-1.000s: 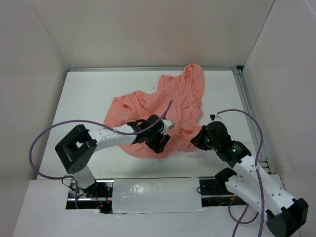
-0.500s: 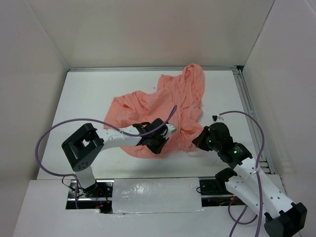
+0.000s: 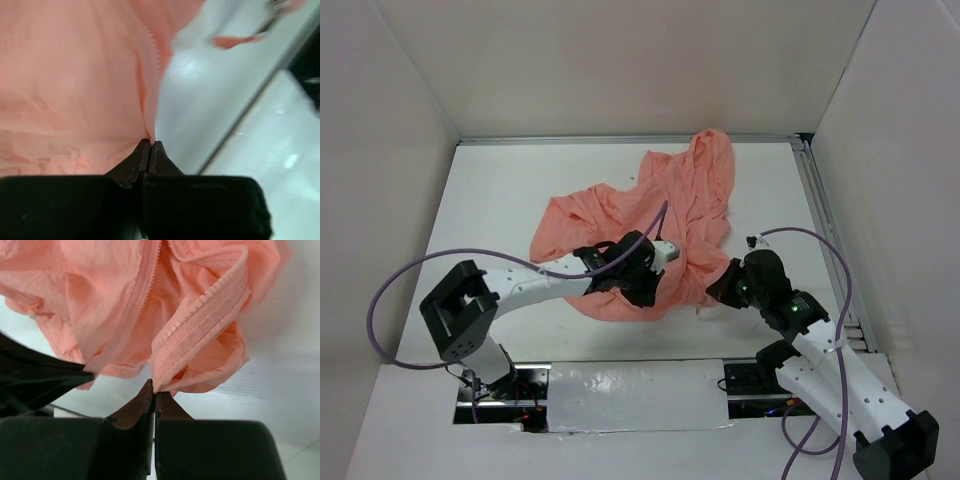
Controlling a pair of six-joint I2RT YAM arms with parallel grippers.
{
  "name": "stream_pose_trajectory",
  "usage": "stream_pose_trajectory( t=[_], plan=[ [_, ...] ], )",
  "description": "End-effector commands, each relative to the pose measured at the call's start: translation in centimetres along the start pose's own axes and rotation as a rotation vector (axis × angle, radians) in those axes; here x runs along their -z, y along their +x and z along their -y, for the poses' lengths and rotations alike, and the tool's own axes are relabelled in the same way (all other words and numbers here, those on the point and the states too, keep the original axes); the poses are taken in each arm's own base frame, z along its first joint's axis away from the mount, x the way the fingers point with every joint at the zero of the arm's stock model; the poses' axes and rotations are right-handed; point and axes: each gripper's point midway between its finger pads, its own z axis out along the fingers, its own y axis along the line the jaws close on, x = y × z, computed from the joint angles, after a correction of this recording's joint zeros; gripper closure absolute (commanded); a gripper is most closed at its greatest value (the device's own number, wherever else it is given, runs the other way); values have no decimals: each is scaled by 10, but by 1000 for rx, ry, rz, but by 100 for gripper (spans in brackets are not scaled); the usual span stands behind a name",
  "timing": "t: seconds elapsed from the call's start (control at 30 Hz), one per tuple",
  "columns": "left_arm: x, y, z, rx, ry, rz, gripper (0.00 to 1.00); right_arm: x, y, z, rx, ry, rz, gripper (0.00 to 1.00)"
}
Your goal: Zip up the jacket
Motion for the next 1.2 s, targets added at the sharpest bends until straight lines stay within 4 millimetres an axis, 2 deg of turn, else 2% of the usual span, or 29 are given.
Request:
stream_pose_trajectory(
  t=[0.0, 0.17, 0.2, 0.23, 0.3, 0.37, 0.4, 0.47, 0.5, 0.57, 0.6, 0.67, 0.7, 0.73, 0.77, 0.83, 0.87, 0.97, 1.0, 1.03, 1.13, 1.17],
  plan=[
    [32, -27, 32, 33, 157, 111, 100, 2, -8, -21, 24, -113, 27, 100],
    [56, -40, 48, 142, 247, 179, 100, 5, -6, -40, 41, -224, 16, 100],
    [58, -42, 52, 153, 271, 198, 100, 5, 2, -46, 46, -271, -17, 100],
    [63, -44, 58, 200, 301, 209, 100, 8, -1, -57, 61, -335, 0, 100],
    [66, -47, 63, 238, 334, 241, 100, 10, 10, -66, 58, -419, -38, 100],
    [72, -49, 67, 299, 359, 269, 100, 15, 7, -80, 73, -504, -19, 100],
    [78, -58, 72, 321, 394, 328, 100, 18, 10, -87, 77, -557, -27, 100],
    [79, -57, 72, 348, 404, 360, 100, 21, 12, -92, 80, -589, -29, 100],
    [87, -64, 78, 341, 432, 409, 100, 19, 12, -91, 70, -577, -27, 100],
    [84, -60, 76, 337, 427, 413, 100, 15, 10, -86, 58, -522, -27, 100],
    [80, -55, 78, 325, 429, 394, 100, 10, 16, -76, 44, -464, -54, 100],
    [69, -45, 79, 323, 404, 337, 97, 2, 8, -63, 15, -364, -18, 100],
    [58, -35, 84, 304, 400, 291, 96, -3, 12, -48, -6, -281, -38, 100],
    [53, -25, 86, 310, 387, 246, 91, -6, 1, -37, -34, -198, 13, 100],
    [46, -18, 89, 297, 389, 215, 86, -10, 7, -21, -53, -110, -15, 100],
    [41, -1, 101, 264, 399, 153, 70, -13, -1, -7, -79, -15, 21, 100],
    [38, 7, 104, 262, 399, 126, 64, -15, 2, 0, -88, 29, 7, 100],
    [35, 21, 99, 288, 360, 80, 29, -17, -4, 10, -111, 100, 35, 100],
    [35, 26, 95, 293, 335, 64, 14, -17, -4, 13, -112, 113, 36, 100],
    [35, 28, 91, 306, 305, 50, 3, -17, -6, 13, -106, 119, 41, 100],
    [34, 20, 79, 306, 217, 65, 1, -16, -8, 11, -97, 110, 47, 100],
    [30, 26, 72, 311, 175, 36, 1, -15, -10, 9, -94, 102, 51, 100]
  ],
)
